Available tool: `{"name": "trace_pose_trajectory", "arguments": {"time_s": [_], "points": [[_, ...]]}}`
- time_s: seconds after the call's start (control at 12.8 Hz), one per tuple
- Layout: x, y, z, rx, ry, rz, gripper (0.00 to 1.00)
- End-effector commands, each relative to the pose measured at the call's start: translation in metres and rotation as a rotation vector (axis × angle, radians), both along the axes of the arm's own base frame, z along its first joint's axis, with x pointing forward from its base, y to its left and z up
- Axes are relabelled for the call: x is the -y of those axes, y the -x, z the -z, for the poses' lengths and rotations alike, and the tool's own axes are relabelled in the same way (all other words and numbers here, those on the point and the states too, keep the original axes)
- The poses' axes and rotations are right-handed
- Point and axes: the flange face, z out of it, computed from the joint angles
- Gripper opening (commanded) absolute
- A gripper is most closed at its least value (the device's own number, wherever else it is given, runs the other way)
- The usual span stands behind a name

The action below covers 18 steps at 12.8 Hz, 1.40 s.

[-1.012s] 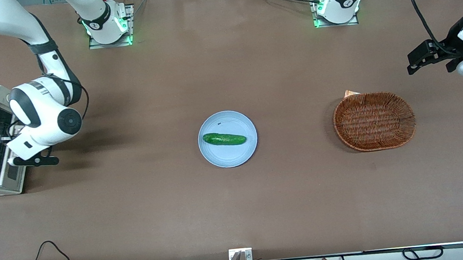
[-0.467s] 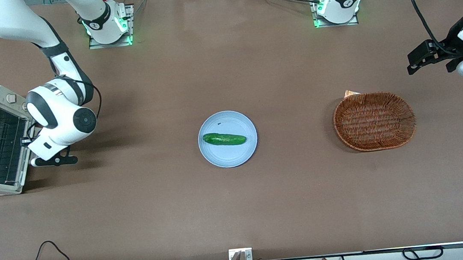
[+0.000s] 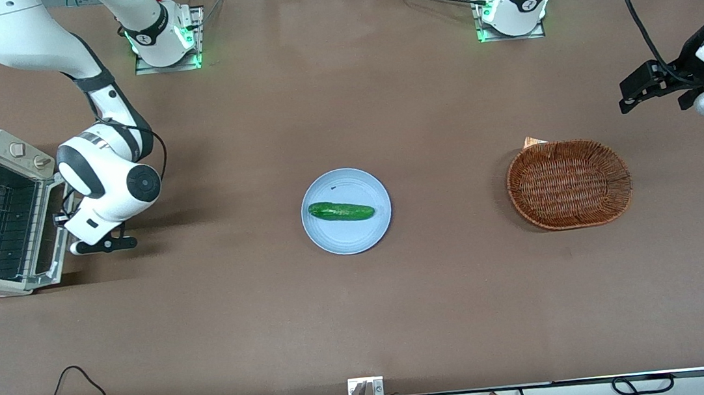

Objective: Open oven door with right arm only
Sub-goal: 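Push the oven door further down with the right gripper until flat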

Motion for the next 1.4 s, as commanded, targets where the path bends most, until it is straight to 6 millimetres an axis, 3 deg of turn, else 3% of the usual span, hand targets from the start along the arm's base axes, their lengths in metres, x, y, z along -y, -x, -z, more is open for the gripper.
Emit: {"name": "trace_pose_trajectory", "arguments": {"time_s": [0.0,0.31,1.32], "points": [[0.032,0.001,0.029,-0.026,-0.001,0.038,0.00],[0.033,0.002,0.043,-0.048,0.004,0.040,0.00],[0.032,0.004,0.063,-0.070,-0.024,0.062,0.00]]}}
